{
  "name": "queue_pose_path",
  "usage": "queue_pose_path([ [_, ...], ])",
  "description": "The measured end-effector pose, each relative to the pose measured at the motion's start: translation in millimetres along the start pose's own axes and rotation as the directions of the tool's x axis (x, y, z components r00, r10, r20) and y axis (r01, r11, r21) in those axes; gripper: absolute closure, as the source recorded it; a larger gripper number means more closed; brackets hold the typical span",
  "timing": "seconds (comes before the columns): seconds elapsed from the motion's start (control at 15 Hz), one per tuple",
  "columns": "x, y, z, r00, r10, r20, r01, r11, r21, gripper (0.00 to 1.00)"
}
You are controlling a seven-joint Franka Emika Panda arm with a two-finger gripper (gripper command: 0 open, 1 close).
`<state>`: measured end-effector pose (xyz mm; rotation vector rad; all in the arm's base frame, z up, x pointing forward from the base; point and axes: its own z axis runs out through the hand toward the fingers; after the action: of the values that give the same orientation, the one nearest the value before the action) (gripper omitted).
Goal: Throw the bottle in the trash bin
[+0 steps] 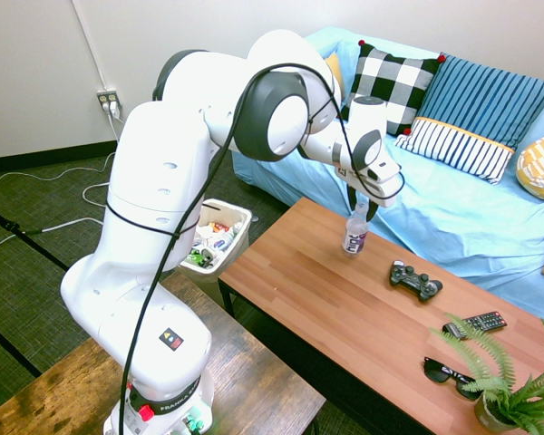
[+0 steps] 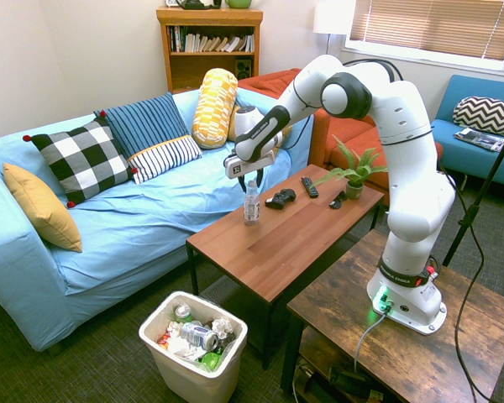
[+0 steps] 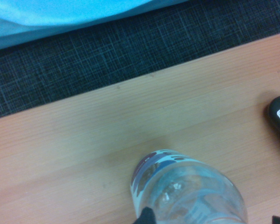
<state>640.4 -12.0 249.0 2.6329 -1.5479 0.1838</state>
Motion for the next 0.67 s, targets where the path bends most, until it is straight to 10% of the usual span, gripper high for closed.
queue_pose_path([
  [0.67,-21,-9,-28,1.000,-0.025,-0.001,0.025,0.999,0.040,1.00],
])
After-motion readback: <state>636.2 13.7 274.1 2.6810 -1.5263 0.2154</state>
